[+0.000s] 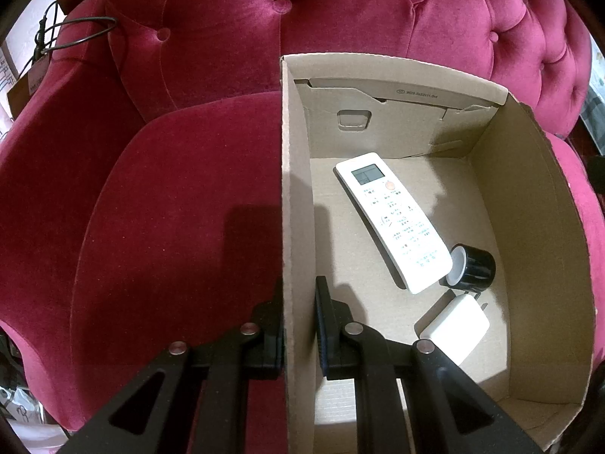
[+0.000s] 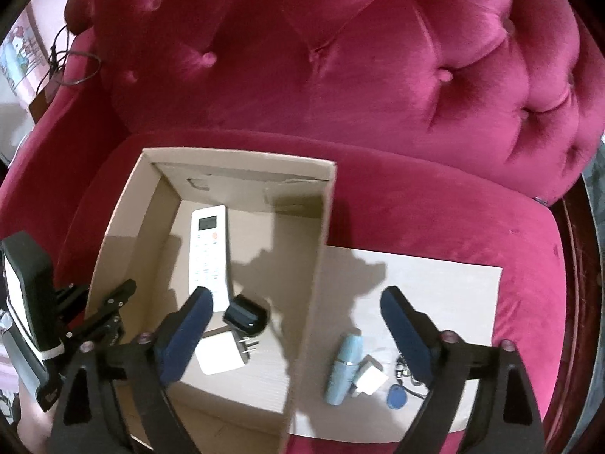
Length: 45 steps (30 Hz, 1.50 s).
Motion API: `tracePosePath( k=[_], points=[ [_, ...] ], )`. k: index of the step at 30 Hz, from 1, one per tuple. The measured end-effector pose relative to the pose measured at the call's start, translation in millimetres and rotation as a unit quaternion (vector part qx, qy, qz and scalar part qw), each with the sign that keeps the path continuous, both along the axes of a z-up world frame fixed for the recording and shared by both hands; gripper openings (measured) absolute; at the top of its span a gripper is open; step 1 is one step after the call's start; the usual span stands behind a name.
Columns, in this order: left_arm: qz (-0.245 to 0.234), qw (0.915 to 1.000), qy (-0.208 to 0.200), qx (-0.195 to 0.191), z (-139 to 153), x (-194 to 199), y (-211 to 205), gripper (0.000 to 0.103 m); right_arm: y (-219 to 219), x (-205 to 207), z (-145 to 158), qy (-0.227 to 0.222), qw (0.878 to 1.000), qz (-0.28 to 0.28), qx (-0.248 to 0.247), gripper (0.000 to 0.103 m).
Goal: Organize rigid objects
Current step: 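Move the right gripper back over the brass keychain on the paper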
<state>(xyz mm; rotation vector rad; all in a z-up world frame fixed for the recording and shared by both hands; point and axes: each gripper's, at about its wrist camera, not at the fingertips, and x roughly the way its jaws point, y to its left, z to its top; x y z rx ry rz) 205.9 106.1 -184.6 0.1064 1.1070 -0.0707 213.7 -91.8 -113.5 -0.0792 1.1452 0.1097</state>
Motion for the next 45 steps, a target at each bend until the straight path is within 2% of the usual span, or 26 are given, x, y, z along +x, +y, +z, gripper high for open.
tracePosePath(
  k=[3,10,18,31,45],
  points=[
    [0.0,1.0,0.0,0.0,0.2,-0.4,-0.3,0.014,-13.7,-1.2,5.4,-0.006,1.0,-0.01,0.0,0.103],
    [0.0,1.0,0.0,0.0,0.3,-0.6,-0.2,0.014,-51.6,-5.6,9.8,-0.01,0.999,-0.041,-0.006,0.103],
    [0.0,1.0,0.0,0.001,0.3,-0.5,-0.2,0.014,-90.0,-11.6,-5.6,0.006,0.997,-0.072,-0.017,0.103],
    [-0.001,1.0,0.0,0.002,0.1,0.2,-0.6,0.014,-127.7,-13.2,-63.3,0.045,0.993,-0.107,-0.023,0.103],
    [-0.002,1.0,-0.001,0.003,-0.6,0.0,-1.1,0.014,-142.6,-12.3,-118.1,0.083,0.988,-0.128,-0.027,0.103]
  ],
)
